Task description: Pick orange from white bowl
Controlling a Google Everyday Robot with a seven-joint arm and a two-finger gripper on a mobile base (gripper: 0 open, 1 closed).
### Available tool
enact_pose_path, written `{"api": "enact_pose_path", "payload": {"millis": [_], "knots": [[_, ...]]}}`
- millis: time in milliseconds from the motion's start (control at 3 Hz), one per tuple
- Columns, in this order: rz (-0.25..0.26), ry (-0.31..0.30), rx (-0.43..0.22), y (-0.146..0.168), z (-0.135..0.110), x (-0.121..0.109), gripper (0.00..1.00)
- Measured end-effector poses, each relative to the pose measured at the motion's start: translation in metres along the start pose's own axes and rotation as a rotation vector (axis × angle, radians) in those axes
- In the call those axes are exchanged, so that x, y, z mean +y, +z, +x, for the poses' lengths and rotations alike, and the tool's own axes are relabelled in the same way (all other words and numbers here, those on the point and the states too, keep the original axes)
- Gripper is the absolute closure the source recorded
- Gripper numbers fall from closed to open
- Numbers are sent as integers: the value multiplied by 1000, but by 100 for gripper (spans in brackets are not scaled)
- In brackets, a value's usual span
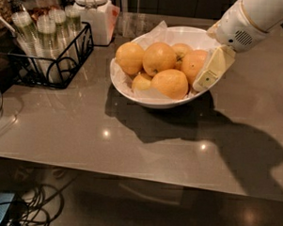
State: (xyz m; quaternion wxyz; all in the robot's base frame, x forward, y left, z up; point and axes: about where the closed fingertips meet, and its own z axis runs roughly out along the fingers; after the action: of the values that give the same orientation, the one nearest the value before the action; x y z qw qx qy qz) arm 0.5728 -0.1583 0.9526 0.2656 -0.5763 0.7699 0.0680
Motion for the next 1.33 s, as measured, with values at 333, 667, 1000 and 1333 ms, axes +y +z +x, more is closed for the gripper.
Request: {"api": "enact_pose_path", "payload": {"millis": [333, 667, 1000, 1333], "knots": [[-49, 3, -12, 24, -3, 3, 16], [-48, 7, -6, 25, -2, 3, 3], [-32, 24, 16, 21, 7, 1, 0], [-30, 40, 45, 21, 19, -1, 0]]}}
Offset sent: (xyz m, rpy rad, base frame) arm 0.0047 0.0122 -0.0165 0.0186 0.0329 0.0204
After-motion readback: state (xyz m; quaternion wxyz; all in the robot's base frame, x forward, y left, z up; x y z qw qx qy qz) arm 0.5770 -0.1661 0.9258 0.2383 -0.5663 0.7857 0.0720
